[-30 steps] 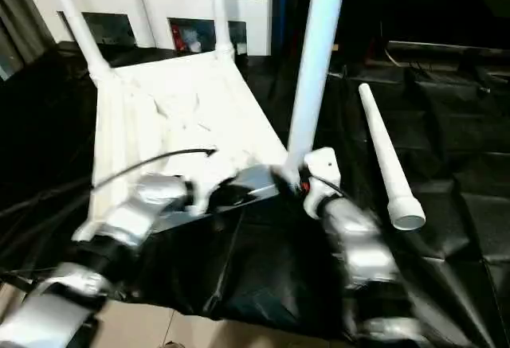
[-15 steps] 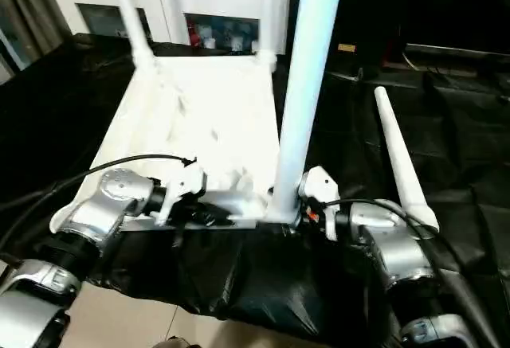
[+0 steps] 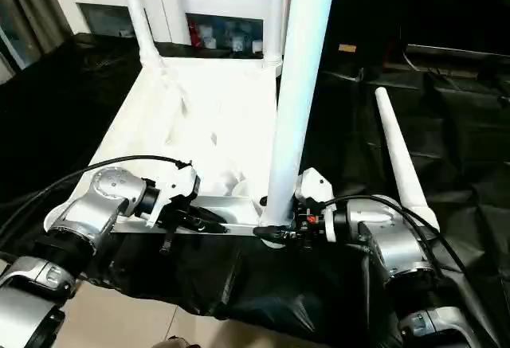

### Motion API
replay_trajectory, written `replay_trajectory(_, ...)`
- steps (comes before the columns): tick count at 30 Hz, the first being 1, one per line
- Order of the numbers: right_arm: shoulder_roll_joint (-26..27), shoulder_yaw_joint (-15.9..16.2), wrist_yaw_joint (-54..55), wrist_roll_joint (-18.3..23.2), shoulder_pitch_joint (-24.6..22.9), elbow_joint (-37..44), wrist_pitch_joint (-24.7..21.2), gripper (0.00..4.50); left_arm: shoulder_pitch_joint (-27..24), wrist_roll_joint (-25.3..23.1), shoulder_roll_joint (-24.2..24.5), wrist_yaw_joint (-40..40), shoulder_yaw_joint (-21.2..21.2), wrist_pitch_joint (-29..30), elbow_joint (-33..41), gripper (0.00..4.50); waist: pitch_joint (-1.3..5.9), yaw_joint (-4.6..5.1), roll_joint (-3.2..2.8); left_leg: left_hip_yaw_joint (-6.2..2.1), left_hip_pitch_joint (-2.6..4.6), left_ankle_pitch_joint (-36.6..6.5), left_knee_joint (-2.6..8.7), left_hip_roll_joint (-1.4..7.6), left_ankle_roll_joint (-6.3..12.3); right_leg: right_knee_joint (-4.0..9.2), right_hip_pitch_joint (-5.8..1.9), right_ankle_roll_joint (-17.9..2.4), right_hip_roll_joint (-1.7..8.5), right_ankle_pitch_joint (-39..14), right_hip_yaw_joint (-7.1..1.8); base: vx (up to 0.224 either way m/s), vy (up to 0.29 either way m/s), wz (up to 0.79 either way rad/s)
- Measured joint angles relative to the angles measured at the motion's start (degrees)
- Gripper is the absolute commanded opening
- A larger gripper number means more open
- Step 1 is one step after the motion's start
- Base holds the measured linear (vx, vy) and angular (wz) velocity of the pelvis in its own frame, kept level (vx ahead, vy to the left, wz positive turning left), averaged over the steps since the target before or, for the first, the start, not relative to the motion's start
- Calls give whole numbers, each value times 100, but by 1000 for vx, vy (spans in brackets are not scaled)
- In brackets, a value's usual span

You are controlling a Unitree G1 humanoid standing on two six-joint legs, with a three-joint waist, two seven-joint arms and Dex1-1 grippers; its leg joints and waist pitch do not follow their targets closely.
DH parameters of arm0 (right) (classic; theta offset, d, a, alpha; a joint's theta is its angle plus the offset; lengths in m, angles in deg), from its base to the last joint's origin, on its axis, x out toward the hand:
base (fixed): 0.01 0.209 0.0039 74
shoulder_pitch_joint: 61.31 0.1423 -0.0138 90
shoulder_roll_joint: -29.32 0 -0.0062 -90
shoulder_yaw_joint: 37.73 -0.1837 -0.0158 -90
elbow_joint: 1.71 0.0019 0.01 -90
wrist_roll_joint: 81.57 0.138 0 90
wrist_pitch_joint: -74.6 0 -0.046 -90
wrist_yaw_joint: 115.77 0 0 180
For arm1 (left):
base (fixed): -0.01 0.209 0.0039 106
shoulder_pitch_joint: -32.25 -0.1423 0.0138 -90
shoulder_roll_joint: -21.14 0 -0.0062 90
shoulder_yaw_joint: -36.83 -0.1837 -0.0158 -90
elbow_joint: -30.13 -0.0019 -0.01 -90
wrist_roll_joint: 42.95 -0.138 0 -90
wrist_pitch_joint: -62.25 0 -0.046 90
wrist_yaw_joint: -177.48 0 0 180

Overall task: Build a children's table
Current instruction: Rotate leg to tighten

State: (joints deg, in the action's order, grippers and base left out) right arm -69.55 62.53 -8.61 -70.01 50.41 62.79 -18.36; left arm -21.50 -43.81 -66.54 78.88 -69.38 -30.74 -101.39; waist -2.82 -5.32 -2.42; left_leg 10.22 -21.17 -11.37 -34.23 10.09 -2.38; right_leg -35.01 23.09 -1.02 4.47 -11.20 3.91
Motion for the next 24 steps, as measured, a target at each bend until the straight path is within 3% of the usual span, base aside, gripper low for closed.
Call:
replay_trajectory(5,492,-420,1324,-35,-320,173,-120,275,4,-55,-169,-701,80,258,1,0,6,44,10,6,16,-3,-2,1,-10,1,-14,-11,0,7,-6,0,0,0)
replay_trajectory(8,773,-665,2219,-150,-322,114,-215,275,21,-157,-428,-1306,129,459,12,0,6,108,23,6,26,-13,-8,1,-39,3,-32,-6,0,5,-8,0,0,0)
replay_trajectory(11,1420,-1099,3898,-326,-177,-65,-348,275,32,-372,-877,-2283,216,859,132,0,8,229,21,5,34,-3,-6,0,-56,6,-36,19,0,-9,-11,0,0,0)
replay_trajectory(16,1928,-1381,5435,-632,-71,-107,-348,275,33,-575,-1384,-3209,197,1181,260,0,27,230,3,4,28,-4,9,-4,-57,8,-35,8,0,-1,-12,0,0,0)
replay_trajectory(17,1973,-1383,5586,-669,-72,-107,-305,331,32,-576,-1406,-3277,173,1192,280,0,28,229,1,4,25,-4,17,-5,-58,7,-35,0,0,4,-12,0,0,0)
replay_trajectory(22,2035,-1381,5634,-684,-89,-85,-191,387,29,-579,-1379,-3293,128,1115,302,0,33,224,-7,2,20,-3,39,-5,-56,6,-24,4,-1,2,-7,0,0,0)
replay_trajectory(24,1984,-1334,5470,-689,-91,-88,-171,391,29,-561,-1335,-3234,128,1097,302,0,31,234,-6,1,19,-3,39,-5,-56,6,-22,4,-2,2,-6,0,0,0)
